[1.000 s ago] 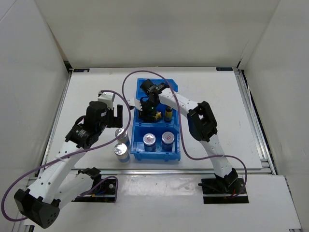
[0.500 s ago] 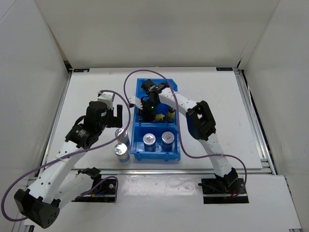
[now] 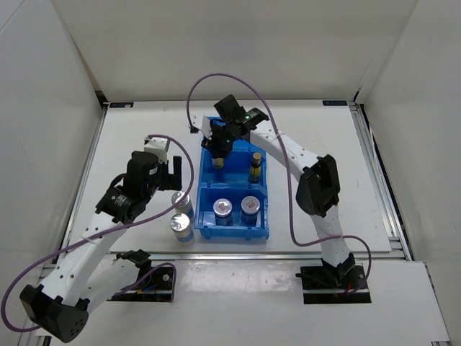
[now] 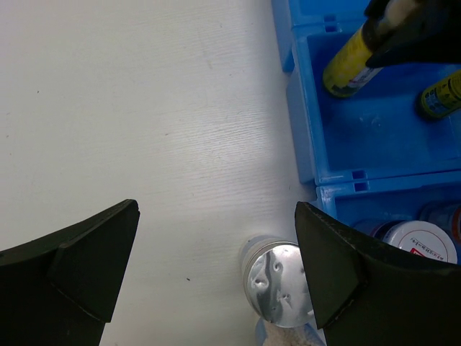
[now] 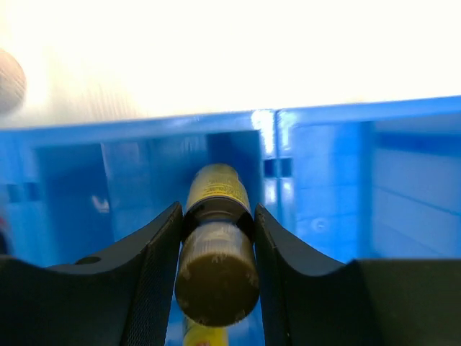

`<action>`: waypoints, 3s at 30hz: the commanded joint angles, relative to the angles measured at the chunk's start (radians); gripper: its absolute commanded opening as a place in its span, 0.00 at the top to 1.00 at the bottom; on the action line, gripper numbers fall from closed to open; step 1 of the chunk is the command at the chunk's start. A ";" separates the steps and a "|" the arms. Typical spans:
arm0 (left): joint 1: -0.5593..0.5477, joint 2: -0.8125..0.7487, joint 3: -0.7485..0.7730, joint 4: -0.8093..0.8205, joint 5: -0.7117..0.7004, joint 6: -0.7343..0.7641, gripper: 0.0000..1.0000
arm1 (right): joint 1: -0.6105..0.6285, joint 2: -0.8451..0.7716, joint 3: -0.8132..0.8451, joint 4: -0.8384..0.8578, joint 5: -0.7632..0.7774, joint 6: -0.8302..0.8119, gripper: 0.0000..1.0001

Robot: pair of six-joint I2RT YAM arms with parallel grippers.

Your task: Organize the condiment bottles

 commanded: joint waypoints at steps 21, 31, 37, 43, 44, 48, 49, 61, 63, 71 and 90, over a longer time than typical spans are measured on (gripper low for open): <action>-0.003 -0.044 0.027 0.004 -0.032 -0.013 0.00 | 0.000 -0.215 -0.173 0.201 -0.044 0.117 1.00; -0.003 -0.035 0.027 0.004 -0.032 -0.013 0.00 | 0.018 -0.293 -0.225 0.217 -0.030 0.123 1.00; -0.003 -0.035 0.027 0.004 -0.032 -0.013 0.00 | 0.018 -0.305 -0.254 0.205 -0.030 0.113 1.00; -0.003 -0.035 0.027 0.004 -0.032 -0.013 0.00 | 0.018 -0.282 -0.337 0.235 -0.052 0.113 1.00; -0.003 -0.035 0.027 0.004 -0.032 -0.013 0.00 | 0.018 -0.282 -0.337 0.246 -0.052 0.113 1.00; -0.003 -0.035 0.027 0.004 -0.032 -0.013 0.00 | 0.018 -0.246 -0.346 0.255 -0.076 0.122 1.00; -0.003 -0.035 0.027 0.004 -0.032 -0.013 0.00 | 0.018 -0.235 -0.346 0.255 -0.076 0.122 1.00; -0.003 -0.035 0.027 0.004 -0.032 -0.013 0.00 | 0.018 -0.177 -0.346 0.246 -0.099 0.131 0.90; -0.003 -0.035 0.027 0.004 -0.032 -0.013 0.00 | 0.018 -0.167 -0.346 0.246 -0.099 0.131 0.90; -0.003 -0.025 0.027 0.004 -0.032 -0.013 0.00 | 0.018 -0.186 -0.346 0.237 -0.099 0.133 0.72; -0.003 -0.015 0.016 0.004 -0.013 -0.013 0.00 | 0.027 -0.457 -0.147 0.195 0.207 0.255 0.00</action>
